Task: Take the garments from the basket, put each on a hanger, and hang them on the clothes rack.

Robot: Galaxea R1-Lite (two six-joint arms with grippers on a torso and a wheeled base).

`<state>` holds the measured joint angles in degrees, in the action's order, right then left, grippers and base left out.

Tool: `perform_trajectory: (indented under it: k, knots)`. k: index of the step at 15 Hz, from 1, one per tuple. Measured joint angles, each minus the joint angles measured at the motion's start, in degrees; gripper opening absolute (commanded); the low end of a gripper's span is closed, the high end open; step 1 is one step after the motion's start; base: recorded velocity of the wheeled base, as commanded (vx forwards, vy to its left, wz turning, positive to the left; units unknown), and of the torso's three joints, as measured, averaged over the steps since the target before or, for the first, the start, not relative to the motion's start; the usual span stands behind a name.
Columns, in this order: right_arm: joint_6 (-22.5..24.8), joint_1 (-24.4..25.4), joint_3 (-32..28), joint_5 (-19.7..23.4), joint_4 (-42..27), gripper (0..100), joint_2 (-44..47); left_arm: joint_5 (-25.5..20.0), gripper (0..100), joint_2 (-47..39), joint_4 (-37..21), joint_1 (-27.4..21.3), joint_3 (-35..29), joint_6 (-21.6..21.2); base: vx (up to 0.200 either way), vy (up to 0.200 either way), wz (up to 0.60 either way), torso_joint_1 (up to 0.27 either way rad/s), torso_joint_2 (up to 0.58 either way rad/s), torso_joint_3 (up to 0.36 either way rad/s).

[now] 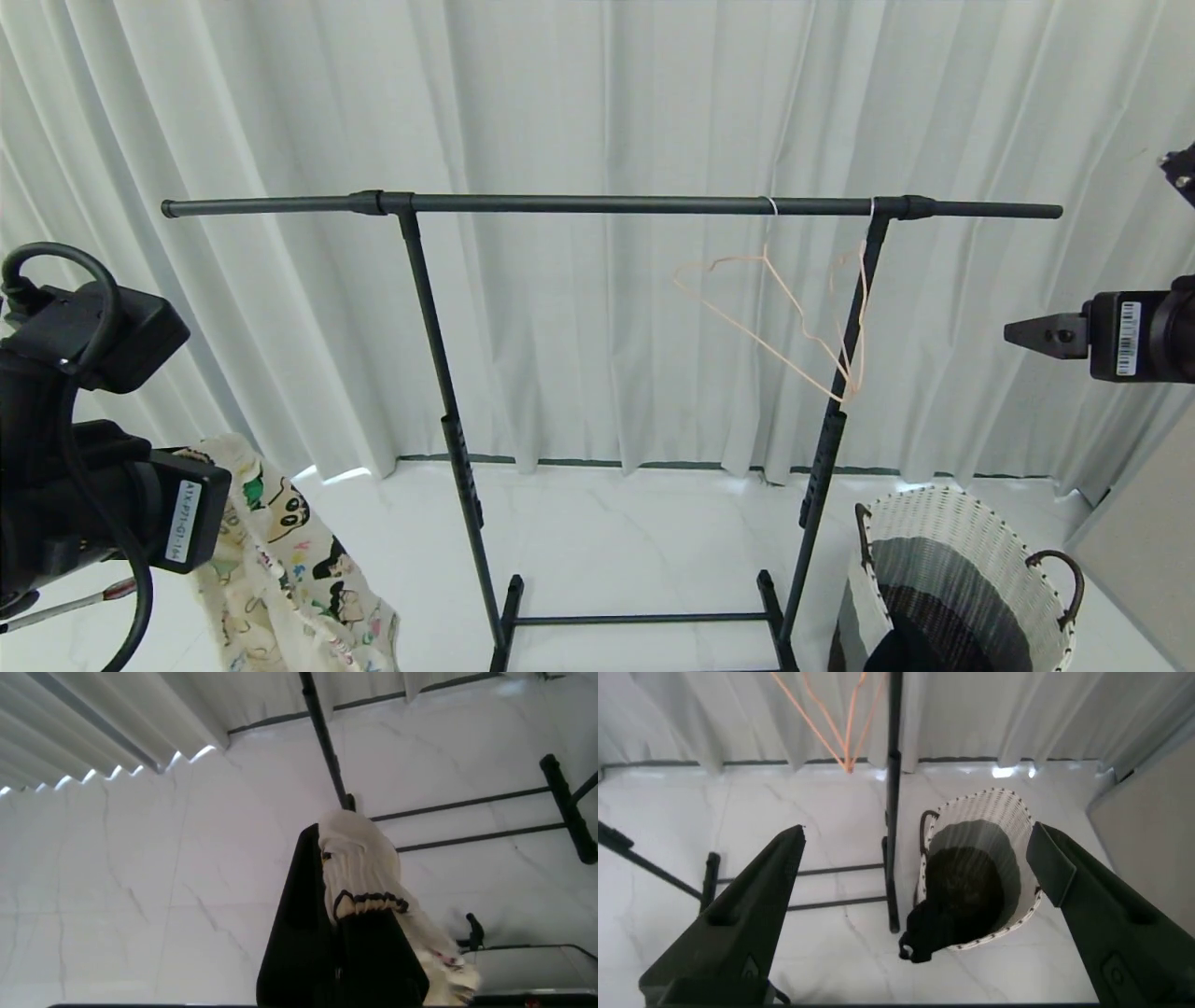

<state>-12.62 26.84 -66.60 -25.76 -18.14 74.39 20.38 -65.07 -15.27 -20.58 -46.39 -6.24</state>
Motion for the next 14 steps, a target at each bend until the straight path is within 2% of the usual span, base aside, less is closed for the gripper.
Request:
perform_trajectory:
  k: [3, 9, 14]
  knots:
    - [0.13, 0.02, 0.00, 0.01, 0.00, 100, 0.06, -0.02, 0, -0.05, 0.00, -0.30, 0.00, 0.00, 0.000, -0.200, 0.00, 0.011, 0.00, 0.004]
    - [0.22, 0.17, -0.16, 0.12, 1.89, 100, 0.85, 0.00, 0, -0.13, -0.02, -0.65, 0.22, 0.11, 0.000, 0.000, 0.00, 0.000, 0.00, 0.000]
    - [0.20, 0.13, -0.11, 0.06, 5.56, 100, 2.82, -0.09, 0, -0.17, 1.43, -0.69, 0.17, 0.11, 0.200, 0.000, 0.00, -0.003, 0.00, 0.004]
